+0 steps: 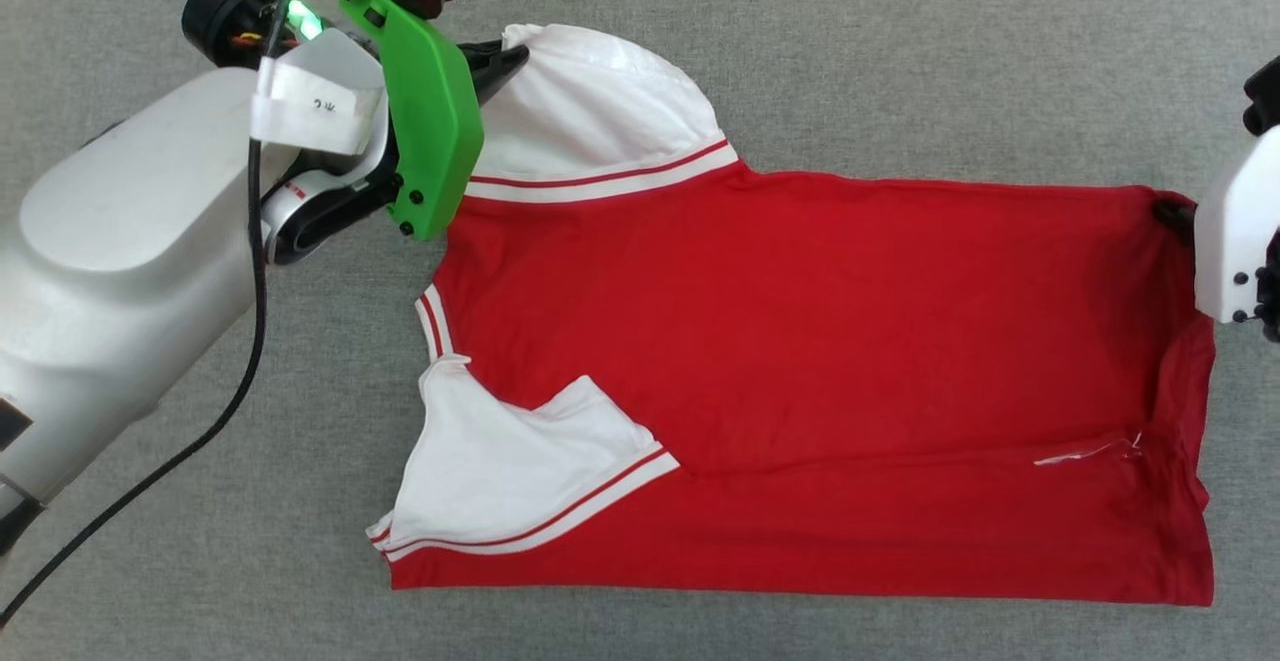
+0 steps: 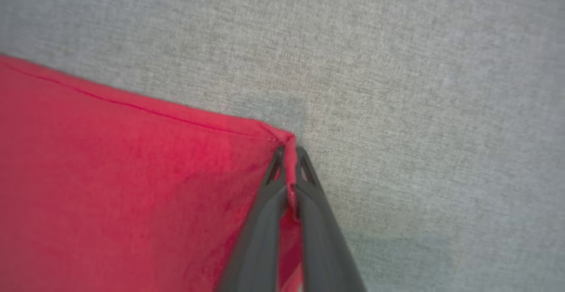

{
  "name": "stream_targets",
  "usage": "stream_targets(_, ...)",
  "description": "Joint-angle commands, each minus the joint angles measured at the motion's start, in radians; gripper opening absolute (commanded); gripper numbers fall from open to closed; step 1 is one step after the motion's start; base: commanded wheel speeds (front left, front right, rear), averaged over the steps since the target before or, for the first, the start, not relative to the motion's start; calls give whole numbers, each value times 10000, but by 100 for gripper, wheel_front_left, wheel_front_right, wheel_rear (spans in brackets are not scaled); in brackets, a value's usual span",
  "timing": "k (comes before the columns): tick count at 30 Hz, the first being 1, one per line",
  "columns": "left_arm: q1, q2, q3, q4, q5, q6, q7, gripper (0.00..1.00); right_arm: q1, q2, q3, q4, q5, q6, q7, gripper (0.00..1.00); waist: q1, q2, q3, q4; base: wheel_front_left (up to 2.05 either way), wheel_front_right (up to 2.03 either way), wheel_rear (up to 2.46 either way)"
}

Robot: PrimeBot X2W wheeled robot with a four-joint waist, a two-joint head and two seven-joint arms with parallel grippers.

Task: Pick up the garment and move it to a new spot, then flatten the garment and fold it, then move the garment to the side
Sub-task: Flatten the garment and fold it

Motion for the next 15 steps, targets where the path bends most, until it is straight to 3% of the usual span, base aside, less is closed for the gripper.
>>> stream_targets(1, 240, 56, -10, 54, -32, -27, -182, 0, 314, -55, 150, -10, 184, -7, -281, 0, 0, 0, -355, -21, 0, 0, 0)
stream_targets(9, 1432, 545, -16, -432, -64, 197, -977, 0, 1121, -670, 648, -673, 578, -7, -2138, 0, 0, 0, -1358, 30, 0, 0, 0)
stream_targets(15, 2497, 997, -25, -1237, -210, 750, -1403, 0, 2002, -946, 780, -1056, 881, -7, -3112, 0, 0, 0, -1955, 163, 0, 0, 0)
